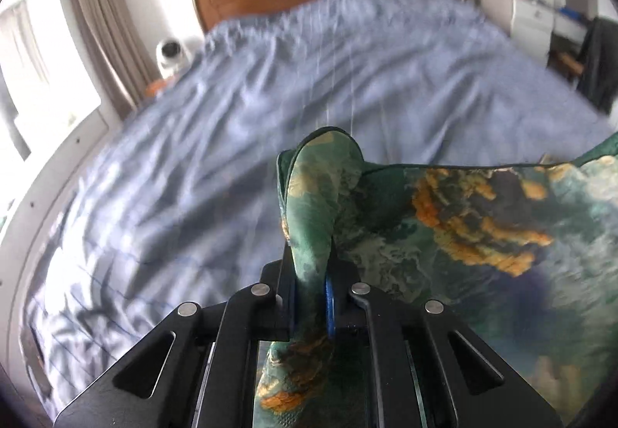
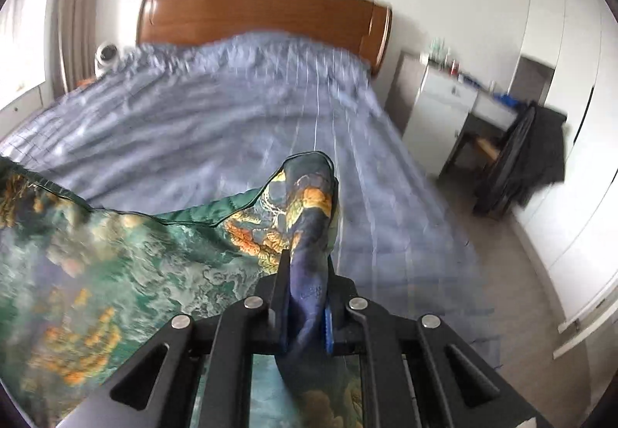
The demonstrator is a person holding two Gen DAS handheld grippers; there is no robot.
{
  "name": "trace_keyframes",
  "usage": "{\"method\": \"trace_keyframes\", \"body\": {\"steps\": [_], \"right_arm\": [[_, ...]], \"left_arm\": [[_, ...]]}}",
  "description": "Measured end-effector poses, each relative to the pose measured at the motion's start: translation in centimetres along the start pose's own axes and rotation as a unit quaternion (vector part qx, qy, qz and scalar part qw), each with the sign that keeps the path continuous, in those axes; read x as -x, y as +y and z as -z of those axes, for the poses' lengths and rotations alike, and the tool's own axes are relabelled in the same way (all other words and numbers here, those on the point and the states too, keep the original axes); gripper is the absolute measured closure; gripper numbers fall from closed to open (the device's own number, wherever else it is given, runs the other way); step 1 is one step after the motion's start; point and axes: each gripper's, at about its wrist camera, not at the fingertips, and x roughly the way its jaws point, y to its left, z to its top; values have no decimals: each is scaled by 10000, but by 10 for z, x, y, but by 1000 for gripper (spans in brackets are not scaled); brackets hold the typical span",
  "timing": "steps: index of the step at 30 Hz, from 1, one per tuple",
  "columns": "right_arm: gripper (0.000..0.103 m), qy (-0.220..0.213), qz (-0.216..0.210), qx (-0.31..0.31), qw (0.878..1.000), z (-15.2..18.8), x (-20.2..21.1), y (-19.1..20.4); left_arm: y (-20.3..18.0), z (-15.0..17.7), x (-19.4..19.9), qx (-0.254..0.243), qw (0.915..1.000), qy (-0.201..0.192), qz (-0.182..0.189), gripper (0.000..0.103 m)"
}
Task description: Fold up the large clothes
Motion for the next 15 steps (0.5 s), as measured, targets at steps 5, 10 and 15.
{"method": "trace_keyframes", "body": {"steps": [5, 10, 15], "right_arm": [[91, 713, -194, 63, 9972, 53, -60, 11], [90, 747, -434, -276, 9959, 73, -80, 4], [89, 653, -569, -484, 9951, 77, -92, 4]], "left_arm": [[-13, 39, -35, -108, 9998, 73, -117, 92], [-6, 47, -43, 145, 9999, 38, 82, 90], [-11, 48, -42, 144, 9999, -23, 39, 90]]}}
